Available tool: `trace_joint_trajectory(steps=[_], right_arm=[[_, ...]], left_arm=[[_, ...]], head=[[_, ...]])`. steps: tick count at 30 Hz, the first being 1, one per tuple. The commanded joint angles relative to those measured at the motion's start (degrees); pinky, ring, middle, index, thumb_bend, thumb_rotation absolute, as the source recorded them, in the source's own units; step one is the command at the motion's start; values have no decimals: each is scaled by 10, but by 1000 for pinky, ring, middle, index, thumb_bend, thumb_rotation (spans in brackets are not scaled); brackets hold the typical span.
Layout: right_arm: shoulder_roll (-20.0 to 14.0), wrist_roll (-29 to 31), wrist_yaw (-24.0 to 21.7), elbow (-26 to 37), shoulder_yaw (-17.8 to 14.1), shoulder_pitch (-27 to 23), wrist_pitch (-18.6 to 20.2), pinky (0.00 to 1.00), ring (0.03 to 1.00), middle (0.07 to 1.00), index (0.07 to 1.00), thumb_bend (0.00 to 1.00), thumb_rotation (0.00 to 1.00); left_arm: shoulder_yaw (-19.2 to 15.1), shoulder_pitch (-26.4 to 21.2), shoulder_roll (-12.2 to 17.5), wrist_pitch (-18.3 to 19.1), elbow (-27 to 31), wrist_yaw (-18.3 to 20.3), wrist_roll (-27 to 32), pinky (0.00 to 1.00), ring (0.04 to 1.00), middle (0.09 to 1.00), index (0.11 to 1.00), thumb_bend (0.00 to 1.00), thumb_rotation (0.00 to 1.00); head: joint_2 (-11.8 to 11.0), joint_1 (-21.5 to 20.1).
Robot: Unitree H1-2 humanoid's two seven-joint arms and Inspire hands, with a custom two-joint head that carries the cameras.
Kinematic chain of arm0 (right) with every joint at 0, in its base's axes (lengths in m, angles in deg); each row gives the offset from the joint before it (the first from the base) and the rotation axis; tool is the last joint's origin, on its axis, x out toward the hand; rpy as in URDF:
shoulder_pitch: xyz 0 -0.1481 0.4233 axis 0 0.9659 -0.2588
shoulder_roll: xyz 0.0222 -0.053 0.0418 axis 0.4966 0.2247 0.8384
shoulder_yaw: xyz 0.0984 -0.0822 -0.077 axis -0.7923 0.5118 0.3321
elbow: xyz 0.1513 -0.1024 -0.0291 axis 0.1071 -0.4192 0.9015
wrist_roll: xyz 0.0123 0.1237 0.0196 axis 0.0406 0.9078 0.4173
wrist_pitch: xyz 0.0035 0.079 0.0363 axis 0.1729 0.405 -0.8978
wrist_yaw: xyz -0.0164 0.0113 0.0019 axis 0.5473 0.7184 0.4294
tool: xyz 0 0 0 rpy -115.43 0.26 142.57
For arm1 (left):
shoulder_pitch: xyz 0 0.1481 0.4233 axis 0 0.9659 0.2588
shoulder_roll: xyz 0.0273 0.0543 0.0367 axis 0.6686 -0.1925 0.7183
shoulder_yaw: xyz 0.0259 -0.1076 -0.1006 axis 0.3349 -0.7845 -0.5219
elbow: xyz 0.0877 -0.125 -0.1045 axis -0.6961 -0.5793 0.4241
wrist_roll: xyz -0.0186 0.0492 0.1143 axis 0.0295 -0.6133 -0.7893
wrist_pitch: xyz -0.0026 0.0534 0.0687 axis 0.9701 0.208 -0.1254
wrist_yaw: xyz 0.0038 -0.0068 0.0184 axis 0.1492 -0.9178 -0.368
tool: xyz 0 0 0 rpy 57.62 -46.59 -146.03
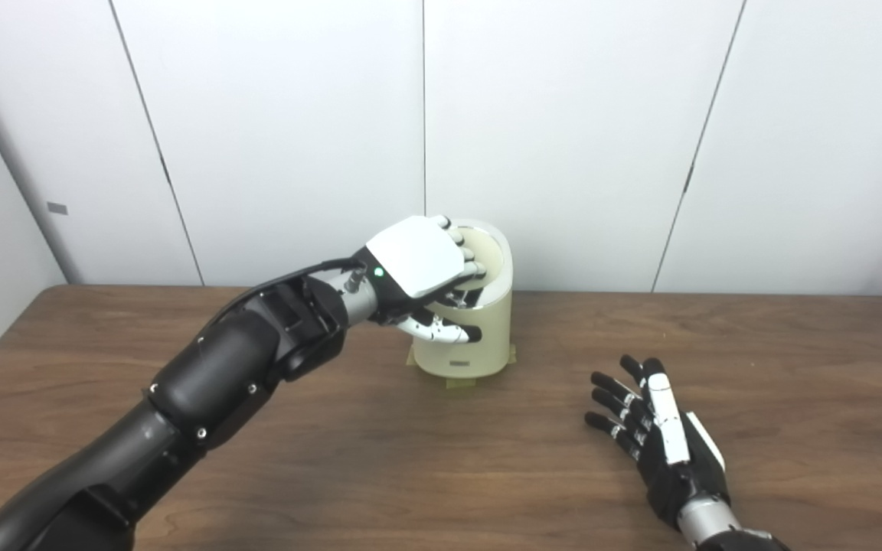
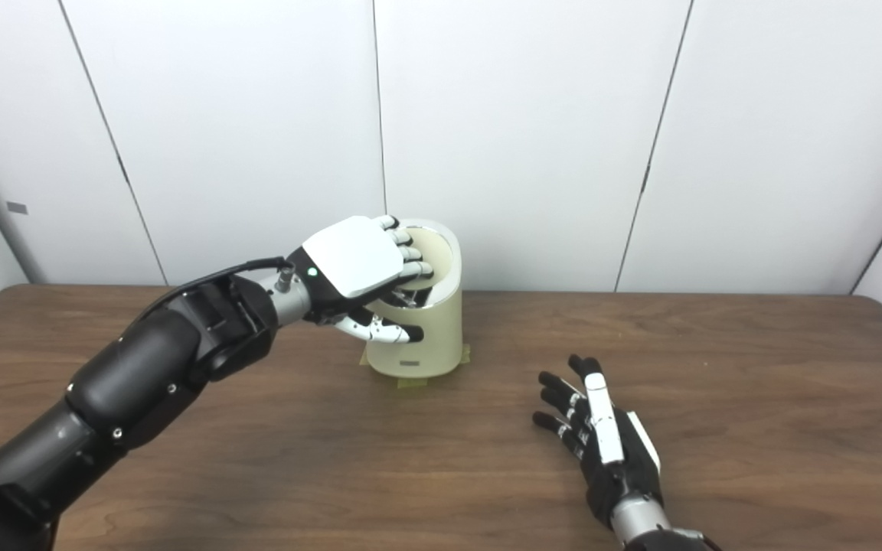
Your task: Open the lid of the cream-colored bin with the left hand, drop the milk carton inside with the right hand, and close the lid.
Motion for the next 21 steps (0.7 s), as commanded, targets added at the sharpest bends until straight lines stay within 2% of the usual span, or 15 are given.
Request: trace_joint_trajectory(steps=[1,5,9,12,17,19,21], right_arm=[[2,3,0,17,-6,-10,-6,787,871,832,963,510,903],[-1,-1,-3,18,-4,-9,-10,797,879,837,965,513,914],[3,2,-3,20,-6,-8,-13,789,870,837,951,515,893],[3,-3,-5,17,-3,-6,-32,770,851,835,922,513,875],[-4,-14,-21,19,11,0,-72,767,849,847,879,518,877],[-5,-5,-30,24,12,2,-74,791,865,864,883,524,873],[-4,5,-39,32,11,6,-74,805,874,874,886,527,868]], left_arm=[[-15,9,-1,4,11,18,32,956,918,885,868,505,1000],[-86,31,-24,23,32,-35,91,865,871,854,849,464,1000],[-169,66,-64,81,78,-54,156,761,847,851,845,415,989],[-224,101,-100,135,122,-57,208,739,843,858,845,404,962],[-289,173,-150,231,201,-56,283,781,870,890,857,344,882],[-307,199,-161,250,213,-60,315,824,886,894,866,321,897],[-323,229,-169,251,213,-74,342,847,894,896,871,322,927]], head=[[0,1],[2,2],[3,3],[3,3],[4,1],[3,1],[6,-1]])
